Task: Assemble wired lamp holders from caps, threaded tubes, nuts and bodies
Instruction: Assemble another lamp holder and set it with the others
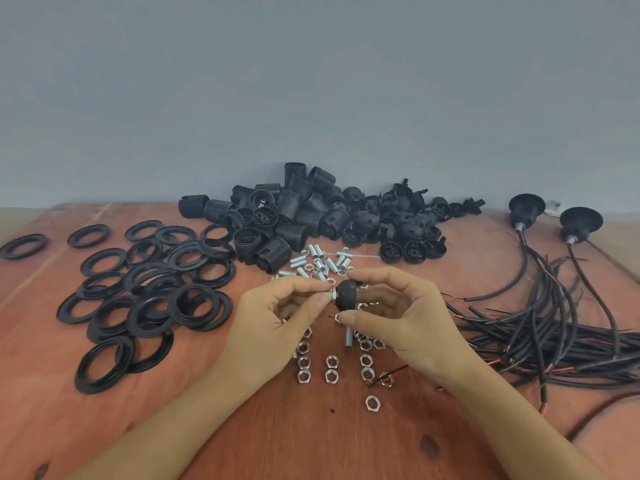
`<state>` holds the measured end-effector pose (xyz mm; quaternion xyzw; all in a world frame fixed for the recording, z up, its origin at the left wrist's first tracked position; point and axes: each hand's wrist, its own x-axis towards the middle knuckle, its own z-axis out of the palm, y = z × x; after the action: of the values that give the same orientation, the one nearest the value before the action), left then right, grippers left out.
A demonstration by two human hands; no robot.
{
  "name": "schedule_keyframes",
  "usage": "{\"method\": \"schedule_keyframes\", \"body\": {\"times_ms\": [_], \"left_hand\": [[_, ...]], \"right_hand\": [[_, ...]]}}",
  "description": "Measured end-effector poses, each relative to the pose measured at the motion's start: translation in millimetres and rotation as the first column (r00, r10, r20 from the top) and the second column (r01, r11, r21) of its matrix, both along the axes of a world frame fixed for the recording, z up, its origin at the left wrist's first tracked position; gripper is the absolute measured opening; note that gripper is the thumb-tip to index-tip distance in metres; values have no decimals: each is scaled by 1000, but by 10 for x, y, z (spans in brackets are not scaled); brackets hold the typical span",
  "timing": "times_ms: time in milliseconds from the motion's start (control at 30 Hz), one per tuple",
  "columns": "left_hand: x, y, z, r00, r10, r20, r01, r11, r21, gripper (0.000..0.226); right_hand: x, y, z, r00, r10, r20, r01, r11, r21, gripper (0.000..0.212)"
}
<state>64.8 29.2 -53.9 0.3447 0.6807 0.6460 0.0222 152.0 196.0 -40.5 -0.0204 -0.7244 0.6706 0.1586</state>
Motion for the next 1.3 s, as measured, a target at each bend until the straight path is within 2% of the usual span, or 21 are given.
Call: {"method": "schedule_keyframes", "body": {"times_ms": [233, 367, 500, 600, 800, 900, 1000, 1200, 1267, 1300], "left_hand": [[-21, -16, -27, 998, -7, -56, 7, 1000, -3, 12], [-24, -31, 9, 971, -13, -238, 8, 1000, -20, 14], [-8, -28, 30, 927, -43, -374, 40, 999, -16, 14], [24, -18, 18, 918, -29, -396, 35, 999, 9, 16], [55, 1, 14, 928, 13, -372, 2, 999, 42, 14], [53, 7, 11, 956, 62, -286, -53, 998, 42, 15], [25, -2, 13, 969, 91, -229, -82, 995, 48, 16], [-8, -5, 34, 977, 100, -187, -87, 993, 77, 16], [-21, -7, 26, 980, 92, -176, -80, 994, 71, 14], [-30, -11, 20, 981, 88, -173, -79, 995, 61, 16]], "right_hand": [[-5, 27, 1, 1000, -20, 0, 20, 998, 58, 39], [20, -11, 58, 1000, -12, 24, 11, 999, 43, 24], [13, -52, 85, 995, -73, 65, 71, 997, 31, 26], [4, -69, 73, 994, -86, 60, 85, 996, 31, 40], [-9, -59, -2, 986, -160, 47, 147, 966, 213, 67], [16, -66, 1, 991, -108, 79, 91, 977, 191, 76], [53, -98, 27, 999, -15, 39, 9, 989, 150, 67], [99, -100, 11, 989, 84, -118, -65, 986, 155, 25], [92, -100, 3, 985, 79, -154, -49, 982, 184, 16], [83, -101, -6, 983, 62, -173, -24, 977, 213, 18]]}}
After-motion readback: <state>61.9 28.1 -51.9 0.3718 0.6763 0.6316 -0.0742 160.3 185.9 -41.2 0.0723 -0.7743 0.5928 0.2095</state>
